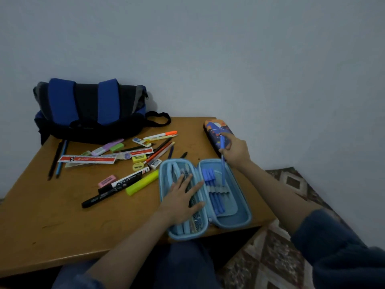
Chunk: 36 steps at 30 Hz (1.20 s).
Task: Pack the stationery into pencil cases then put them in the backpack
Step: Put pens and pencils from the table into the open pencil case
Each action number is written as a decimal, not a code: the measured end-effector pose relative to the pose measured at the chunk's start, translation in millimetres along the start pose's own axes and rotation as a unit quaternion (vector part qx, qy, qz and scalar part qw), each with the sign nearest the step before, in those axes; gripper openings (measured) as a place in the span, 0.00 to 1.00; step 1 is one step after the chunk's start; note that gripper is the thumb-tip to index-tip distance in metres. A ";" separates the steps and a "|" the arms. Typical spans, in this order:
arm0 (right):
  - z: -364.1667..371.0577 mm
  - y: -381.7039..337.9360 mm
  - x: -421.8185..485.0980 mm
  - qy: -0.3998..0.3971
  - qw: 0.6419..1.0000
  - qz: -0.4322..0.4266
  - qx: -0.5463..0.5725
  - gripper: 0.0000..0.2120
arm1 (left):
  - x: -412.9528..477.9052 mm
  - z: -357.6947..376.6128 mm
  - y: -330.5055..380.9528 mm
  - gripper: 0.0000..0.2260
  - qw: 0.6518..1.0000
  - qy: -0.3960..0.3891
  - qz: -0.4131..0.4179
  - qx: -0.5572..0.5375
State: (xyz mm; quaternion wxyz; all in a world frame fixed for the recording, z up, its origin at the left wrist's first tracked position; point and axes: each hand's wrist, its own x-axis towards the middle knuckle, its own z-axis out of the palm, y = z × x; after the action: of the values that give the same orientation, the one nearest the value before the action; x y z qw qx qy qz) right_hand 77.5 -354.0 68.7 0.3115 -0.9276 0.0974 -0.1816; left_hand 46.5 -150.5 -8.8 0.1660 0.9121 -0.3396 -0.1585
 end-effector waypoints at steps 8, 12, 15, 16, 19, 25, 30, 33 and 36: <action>14.1 15.0 13.2 -0.033 0.999 0.038 -0.011 0.23 | -2.4 5.6 2.1 0.29 0.999 0.029 -0.005 0.035; 18.1 15.5 14.0 -0.065 0.997 0.048 -0.014 0.21 | -1.4 7.2 1.2 0.29 0.999 0.032 -0.004 0.043; 20.9 18.6 15.5 -0.100 0.993 0.063 -0.010 0.21 | -1.2 7.5 1.3 0.29 0.999 0.028 -0.006 0.044; 22.2 19.9 16.2 -0.110 0.991 0.071 -0.008 0.21 | -1.5 7.4 1.5 0.29 0.999 0.029 -0.006 0.045; 25.7 21.8 18.0 -0.122 0.990 0.078 0.000 0.21 | -1.8 7.3 1.9 0.29 0.998 0.031 -0.007 0.050; 25.4 17.6 16.4 -0.188 0.975 0.115 0.004 0.22 | -2.3 7.2 2.0 0.28 0.998 0.032 -0.007 0.046; 24.6 15.1 15.3 -0.245 0.958 0.145 -0.024 0.24 | -2.2 7.5 2.9 0.28 0.999 0.031 -0.004 0.043; 26.4 16.3 10.8 -0.293 0.938 0.179 -0.046 0.20 | -2.7 7.3 2.5 0.28 0.999 0.029 -0.007 0.041; 24.8 16.0 5.1 -0.317 0.926 0.205 -0.031 0.16 | -3.2 6.5 2.5 0.32 0.999 0.026 -0.009 0.031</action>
State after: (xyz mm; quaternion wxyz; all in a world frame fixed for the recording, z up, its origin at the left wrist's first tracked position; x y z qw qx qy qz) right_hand 90.9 -354.6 41.8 0.3273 -0.9060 0.1868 0.1929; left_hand 40.2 -151.4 -13.0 0.1455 0.9235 -0.3320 -0.1255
